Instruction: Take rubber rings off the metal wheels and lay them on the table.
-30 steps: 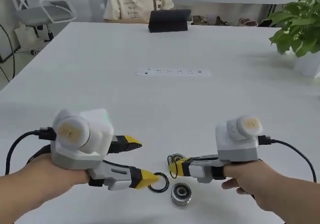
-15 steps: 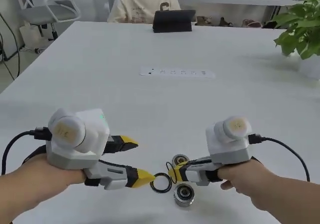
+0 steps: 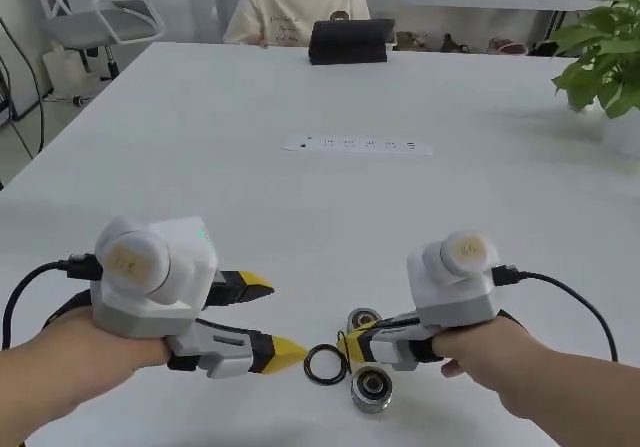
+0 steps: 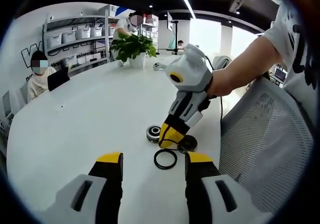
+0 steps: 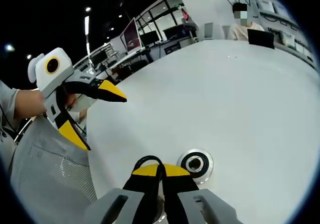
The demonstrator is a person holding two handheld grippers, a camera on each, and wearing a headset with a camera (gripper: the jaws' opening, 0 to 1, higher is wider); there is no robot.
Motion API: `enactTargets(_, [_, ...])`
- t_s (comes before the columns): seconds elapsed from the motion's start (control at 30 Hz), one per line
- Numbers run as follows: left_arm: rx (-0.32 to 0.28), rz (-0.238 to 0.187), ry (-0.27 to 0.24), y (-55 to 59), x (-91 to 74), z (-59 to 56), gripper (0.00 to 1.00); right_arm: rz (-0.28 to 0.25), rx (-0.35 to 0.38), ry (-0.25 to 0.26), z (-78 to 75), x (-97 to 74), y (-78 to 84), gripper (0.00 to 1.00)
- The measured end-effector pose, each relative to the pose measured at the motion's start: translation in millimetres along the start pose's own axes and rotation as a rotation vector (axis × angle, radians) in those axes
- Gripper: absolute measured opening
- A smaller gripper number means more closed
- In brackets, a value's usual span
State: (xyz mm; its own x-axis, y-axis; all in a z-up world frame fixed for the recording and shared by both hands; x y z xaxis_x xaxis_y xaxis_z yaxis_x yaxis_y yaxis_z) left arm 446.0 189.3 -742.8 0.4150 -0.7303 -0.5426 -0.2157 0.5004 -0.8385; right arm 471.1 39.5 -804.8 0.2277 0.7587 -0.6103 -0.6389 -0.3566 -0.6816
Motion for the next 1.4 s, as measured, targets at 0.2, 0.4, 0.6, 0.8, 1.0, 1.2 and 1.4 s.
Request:
enactTargets(0.2, [-0.002, -0.001, 0.0, 0.0, 0.7, -1.1, 0.47, -0.009, 0.01, 0.0, 0.6, 0.3, -2.3, 0.0])
enactTargets(0.4, [-0.005, 0.004, -0.001, 1.7, 0.4, -0.7, 0.47, -0.014, 0.011, -0.014, 4.8, 1.6, -3.7, 0.01])
enactTargets(0.6, [-0.005, 0.001, 0.0, 0.1, 0.4, -1.3, 0.47, -0.027, 0.009, -0.023, 9.2, 1.0, -7.4, 0.02])
enactTargets(0.8, [-0.004, 0.002, 0.001, -0.5, 0.2, -2.2, 0.47, -0.029, 0.011, -0.012, 8.0, -2.5, -7.1, 0.03])
enactTargets(1.0, [-0.002, 0.006, 0.003, -0.6, -1.1, -3.1, 0.47, -0.047, 0.024, -0.014, 8.0, -8.7, -7.2, 0.05])
enactTargets(1.2, [-0.012, -0.013, -0.004, -6.1, -3.5, -4.2, 0.47, -0.093, 0.03, -0.034, 13.6, -18.3, -11.0, 0.07])
enactTargets(1.4, [-0.009, -0.028, -0.009, -13.0, -8.0, -6.7, 0.48, -0.142, 0.02, -0.035, 16.5, -32.6, -15.7, 0.11])
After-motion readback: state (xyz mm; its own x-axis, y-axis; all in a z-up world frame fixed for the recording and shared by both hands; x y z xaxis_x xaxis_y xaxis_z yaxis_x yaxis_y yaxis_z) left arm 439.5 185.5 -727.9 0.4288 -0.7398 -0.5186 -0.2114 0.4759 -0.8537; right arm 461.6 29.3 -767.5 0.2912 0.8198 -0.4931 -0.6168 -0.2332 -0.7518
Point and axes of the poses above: the centre of the closed fingertips' face, and the gripper's own axes: x roughly forward along the fingers, z roughly to its left, y roughly out of its underside, the point moved 7 cm from there along -x, roughly backward along the fingers, and after that the axes turned 3 degrees about x, right-handed, at the moved point
